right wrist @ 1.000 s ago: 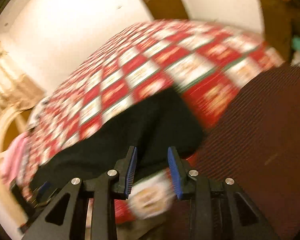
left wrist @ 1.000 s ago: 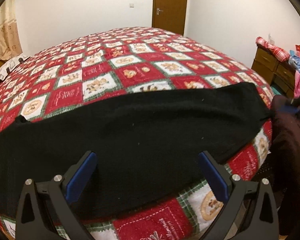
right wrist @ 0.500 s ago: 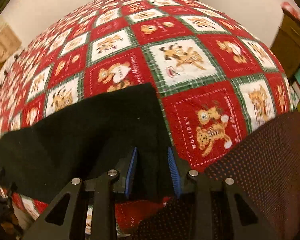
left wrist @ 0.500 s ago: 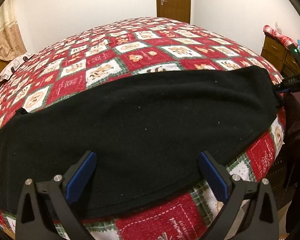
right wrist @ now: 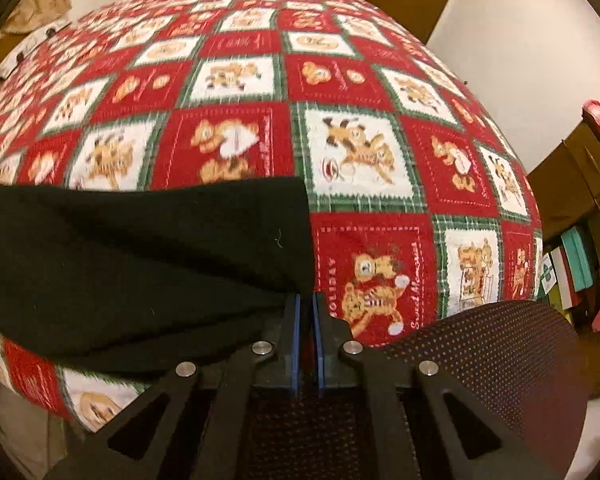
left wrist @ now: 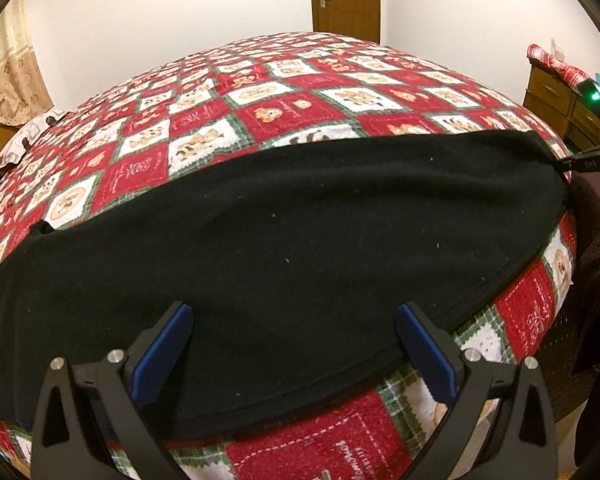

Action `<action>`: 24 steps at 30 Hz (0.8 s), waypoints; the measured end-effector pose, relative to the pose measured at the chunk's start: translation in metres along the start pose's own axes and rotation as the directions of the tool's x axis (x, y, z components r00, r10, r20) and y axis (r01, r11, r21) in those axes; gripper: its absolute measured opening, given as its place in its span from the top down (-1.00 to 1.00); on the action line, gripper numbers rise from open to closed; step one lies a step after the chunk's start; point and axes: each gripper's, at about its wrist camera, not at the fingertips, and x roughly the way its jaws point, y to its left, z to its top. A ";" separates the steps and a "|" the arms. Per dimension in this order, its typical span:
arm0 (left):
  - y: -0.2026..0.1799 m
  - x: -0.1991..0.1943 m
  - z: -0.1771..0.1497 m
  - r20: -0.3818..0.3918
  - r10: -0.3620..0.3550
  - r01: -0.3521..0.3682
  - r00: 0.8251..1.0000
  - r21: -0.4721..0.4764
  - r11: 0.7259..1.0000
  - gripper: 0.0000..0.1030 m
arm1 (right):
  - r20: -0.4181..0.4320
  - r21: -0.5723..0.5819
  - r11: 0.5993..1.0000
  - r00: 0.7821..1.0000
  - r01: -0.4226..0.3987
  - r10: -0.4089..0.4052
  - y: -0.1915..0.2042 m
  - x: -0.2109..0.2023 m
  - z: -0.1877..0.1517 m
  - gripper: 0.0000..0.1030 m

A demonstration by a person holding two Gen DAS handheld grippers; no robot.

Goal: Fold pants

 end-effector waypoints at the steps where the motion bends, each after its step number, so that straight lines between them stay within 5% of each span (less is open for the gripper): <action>1: 0.000 0.000 0.000 -0.001 -0.001 0.001 1.000 0.000 1.000 -1.00 | -0.013 -0.003 1.000 1.000 0.000 0.000 -0.001 0.000 -0.001 0.82; 5: 0.001 -0.001 0.001 -0.005 -0.006 0.006 1.000 0.004 1.000 -1.00 | 0.096 0.197 0.971 0.988 -0.135 0.117 -0.038 -0.026 -0.005 0.36; 8: 0.003 -0.002 0.003 0.001 -0.003 0.003 1.000 -0.018 1.000 -1.00 | 0.163 0.265 0.928 0.961 -0.262 0.224 -0.047 -0.036 -0.006 0.36; 11: 0.000 0.000 0.002 0.001 0.008 -0.008 1.000 -0.004 1.000 -1.00 | 0.127 0.235 0.952 0.977 -0.196 0.170 -0.034 -0.027 0.000 0.36; 16: 0.001 -0.003 0.003 0.004 0.006 -0.006 1.000 0.009 1.000 -1.00 | 0.061 0.294 0.926 0.971 -0.238 0.230 -0.018 0.013 0.005 0.35; 21: 0.014 -0.010 0.004 0.023 0.008 -0.007 1.000 -0.032 0.999 -1.00 | 0.054 0.305 0.919 0.968 -0.250 0.246 -0.013 0.011 0.000 0.31; 24: 0.023 -0.015 0.006 0.036 -0.009 0.011 0.999 -0.072 0.997 -1.00 | 0.013 0.215 0.938 0.961 -0.271 0.275 0.007 0.005 -0.006 0.27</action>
